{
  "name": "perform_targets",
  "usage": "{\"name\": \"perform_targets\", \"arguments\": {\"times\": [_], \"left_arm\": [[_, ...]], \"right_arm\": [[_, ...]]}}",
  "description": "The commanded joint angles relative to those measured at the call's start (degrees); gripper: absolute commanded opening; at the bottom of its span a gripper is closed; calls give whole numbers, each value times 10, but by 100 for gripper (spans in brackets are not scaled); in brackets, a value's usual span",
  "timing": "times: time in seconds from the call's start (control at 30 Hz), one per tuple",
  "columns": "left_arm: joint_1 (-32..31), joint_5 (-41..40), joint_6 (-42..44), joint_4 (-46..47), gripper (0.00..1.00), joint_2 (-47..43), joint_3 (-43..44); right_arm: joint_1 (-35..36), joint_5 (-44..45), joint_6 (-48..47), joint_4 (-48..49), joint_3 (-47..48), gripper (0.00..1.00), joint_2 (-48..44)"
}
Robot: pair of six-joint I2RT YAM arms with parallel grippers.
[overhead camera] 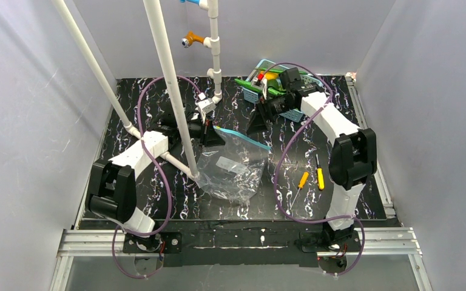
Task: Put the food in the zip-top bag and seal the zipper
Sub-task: Open the zipper of the food storage bag.
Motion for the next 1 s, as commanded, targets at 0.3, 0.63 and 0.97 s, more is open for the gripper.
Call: {"name": "perform_targets", "arguments": {"times": [0.3,0.63,0.97], "left_arm": [[-13,50,27,13,0,-44,-15],[-23,52,38,14,0,-62,-24],[-23,-7,22,3,0,-58,-12]], "right_arm": [[28,-153,-14,-10,62,84,60],[54,-134,-66,-73,86,81,89],[58,-122,17,53,-100,25,-34]]}}
